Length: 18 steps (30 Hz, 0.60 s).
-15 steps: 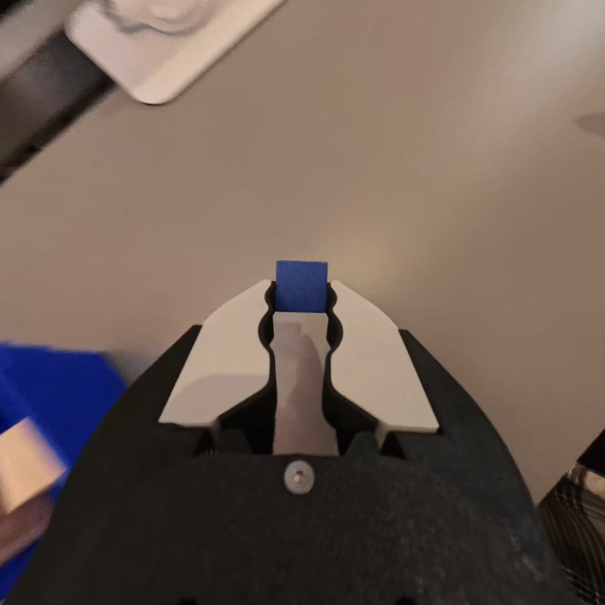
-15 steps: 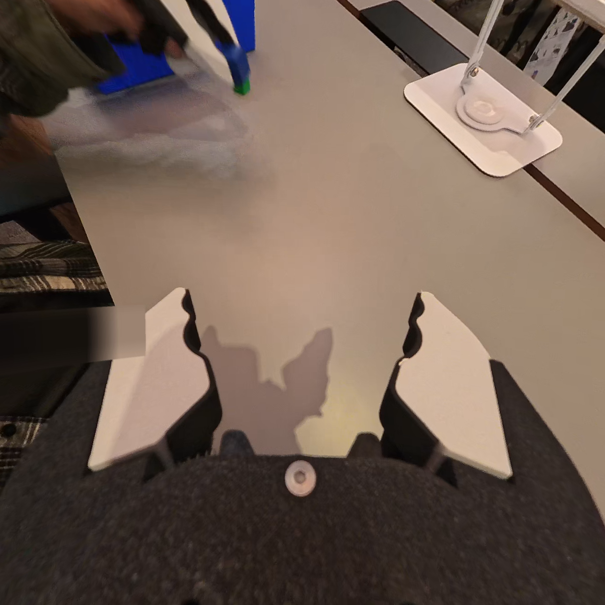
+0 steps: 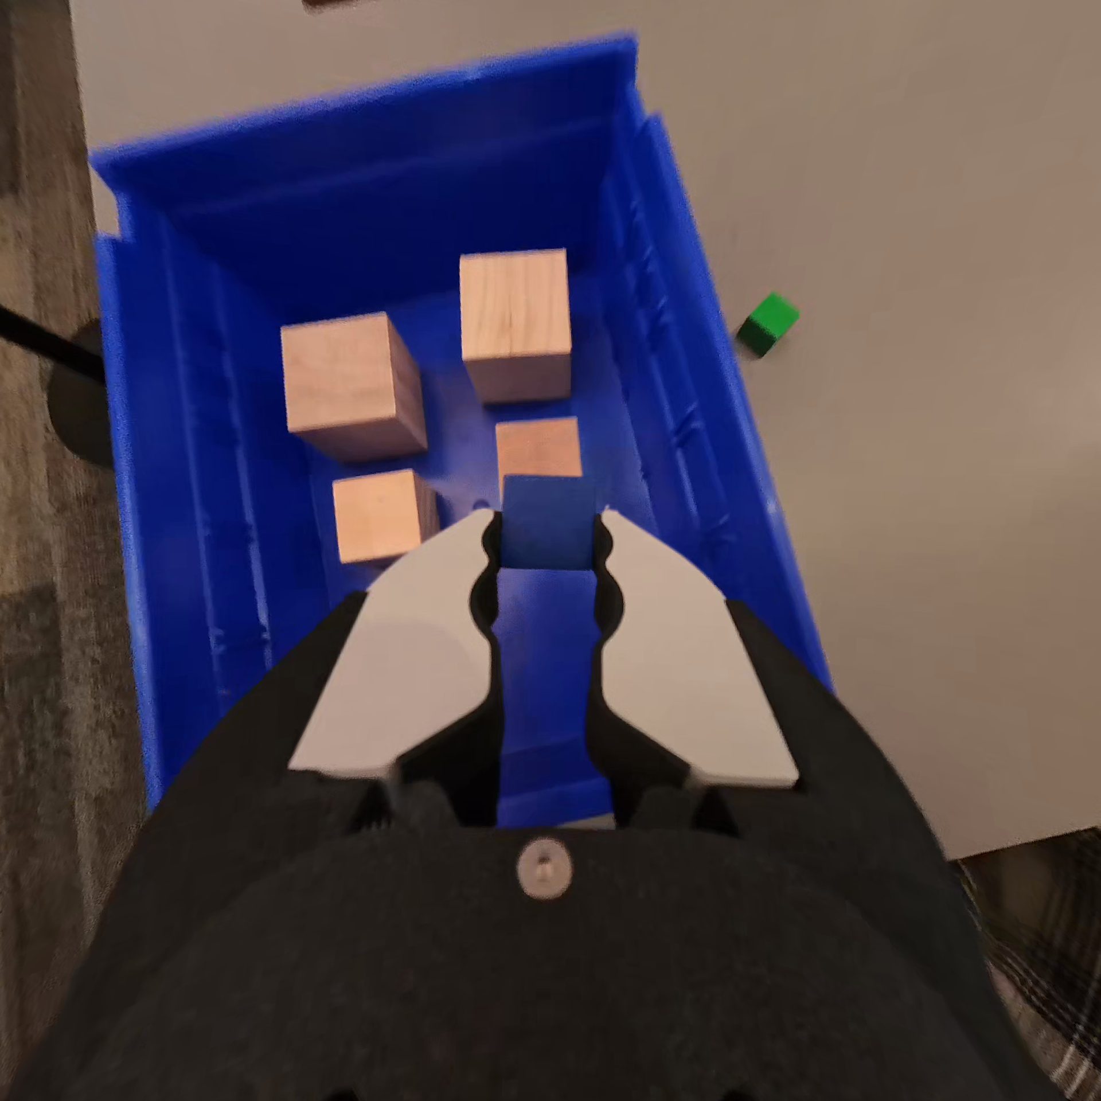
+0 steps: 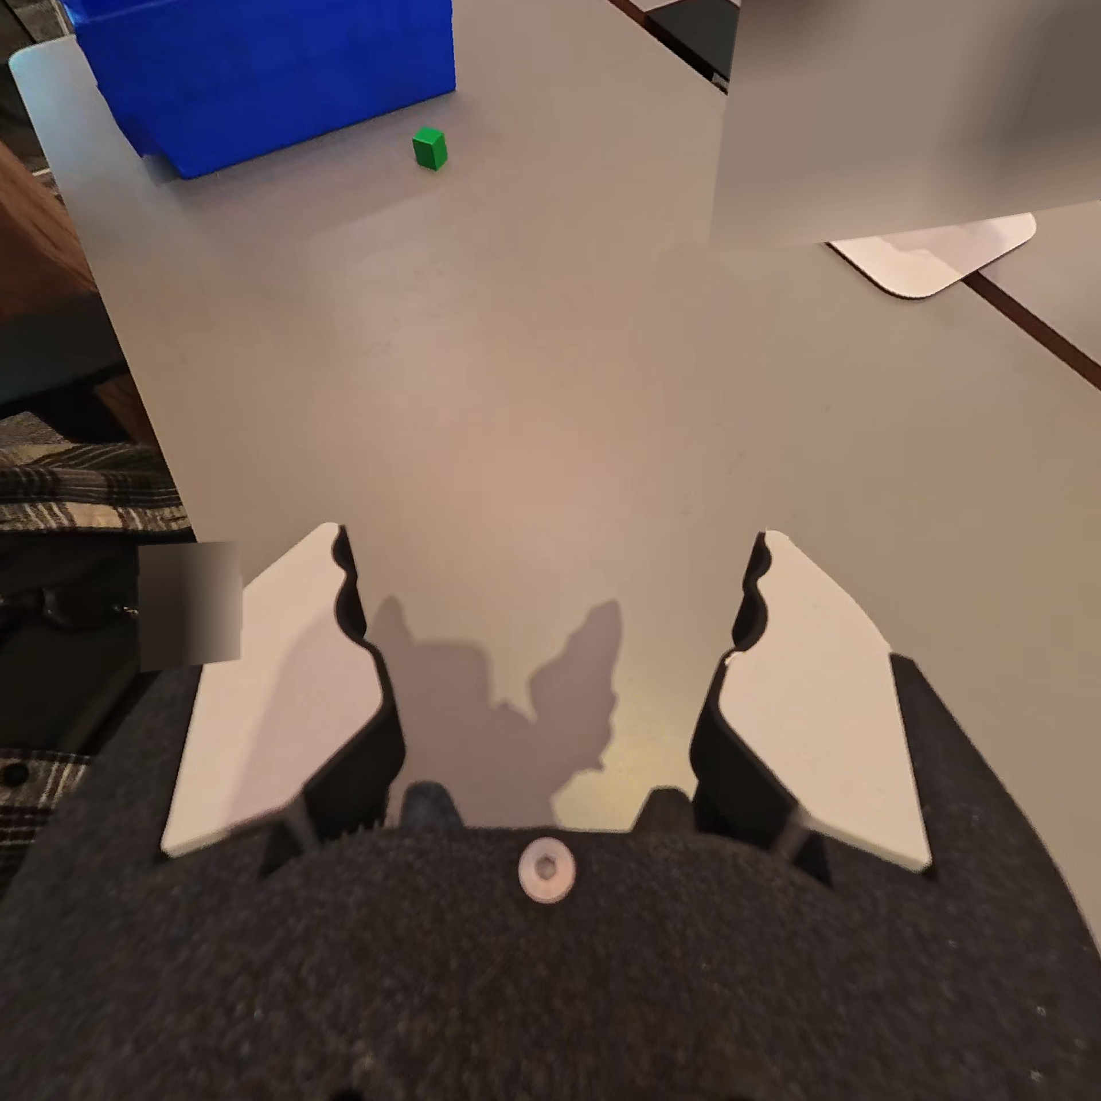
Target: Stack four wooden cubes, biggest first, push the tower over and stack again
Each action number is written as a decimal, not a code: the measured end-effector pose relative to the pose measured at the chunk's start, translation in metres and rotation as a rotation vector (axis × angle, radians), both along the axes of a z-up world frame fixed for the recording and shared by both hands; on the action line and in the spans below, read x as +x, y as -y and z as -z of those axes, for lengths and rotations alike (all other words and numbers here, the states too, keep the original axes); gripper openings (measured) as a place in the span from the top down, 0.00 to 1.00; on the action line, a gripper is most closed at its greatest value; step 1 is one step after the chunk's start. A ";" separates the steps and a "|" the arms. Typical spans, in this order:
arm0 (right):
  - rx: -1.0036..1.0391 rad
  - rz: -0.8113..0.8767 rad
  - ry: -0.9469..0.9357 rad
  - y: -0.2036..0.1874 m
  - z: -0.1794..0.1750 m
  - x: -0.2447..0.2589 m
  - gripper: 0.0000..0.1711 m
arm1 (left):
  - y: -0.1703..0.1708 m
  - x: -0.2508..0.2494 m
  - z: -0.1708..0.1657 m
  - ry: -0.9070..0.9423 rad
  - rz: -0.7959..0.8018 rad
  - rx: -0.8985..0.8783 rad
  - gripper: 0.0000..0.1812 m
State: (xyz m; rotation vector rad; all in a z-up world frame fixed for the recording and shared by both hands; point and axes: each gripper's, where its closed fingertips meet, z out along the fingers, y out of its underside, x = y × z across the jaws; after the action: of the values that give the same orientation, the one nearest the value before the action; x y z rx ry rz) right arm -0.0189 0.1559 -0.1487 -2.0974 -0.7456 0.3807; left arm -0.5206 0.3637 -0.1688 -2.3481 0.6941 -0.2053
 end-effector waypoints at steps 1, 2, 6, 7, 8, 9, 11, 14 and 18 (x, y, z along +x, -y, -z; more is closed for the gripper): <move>0.000 0.002 0.002 0.000 0.000 0.000 0.29 | 0.002 -0.004 0.009 -0.014 -0.008 -0.024 0.84; -0.001 0.001 0.002 -0.001 0.000 0.000 0.29 | 0.005 -0.006 0.018 -0.026 -0.008 -0.052 0.84; -0.002 0.005 0.004 0.000 0.000 0.000 0.29 | 0.014 -0.007 0.056 -0.063 0.005 -0.161 0.84; -0.004 0.006 0.004 0.000 0.000 0.000 0.29 | 0.014 -0.006 0.062 -0.065 0.008 -0.181 0.84; -0.007 0.007 0.008 0.000 0.000 0.000 0.29 | 0.014 -0.004 0.068 -0.062 0.013 -0.201 0.84; -0.011 0.008 0.013 0.000 0.001 0.001 0.29 | 0.014 -0.003 0.074 -0.063 0.017 -0.218 0.84; -0.009 0.008 0.013 0.000 0.000 0.001 0.29 | 0.014 -0.002 0.085 -0.084 0.023 -0.259 0.84; -0.004 0.011 0.013 0.000 -0.002 0.001 0.29 | 0.012 -0.003 0.101 -0.131 0.014 -0.312 0.84; -0.011 0.016 0.017 0.001 0.000 0.002 0.29 | 0.007 -0.008 0.107 -0.138 -0.025 -0.331 0.84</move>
State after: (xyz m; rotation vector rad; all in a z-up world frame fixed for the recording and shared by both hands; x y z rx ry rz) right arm -0.0166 0.1546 -0.1484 -2.1183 -0.7379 0.3588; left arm -0.5282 0.3569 -0.2758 -2.7063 0.7432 -0.1577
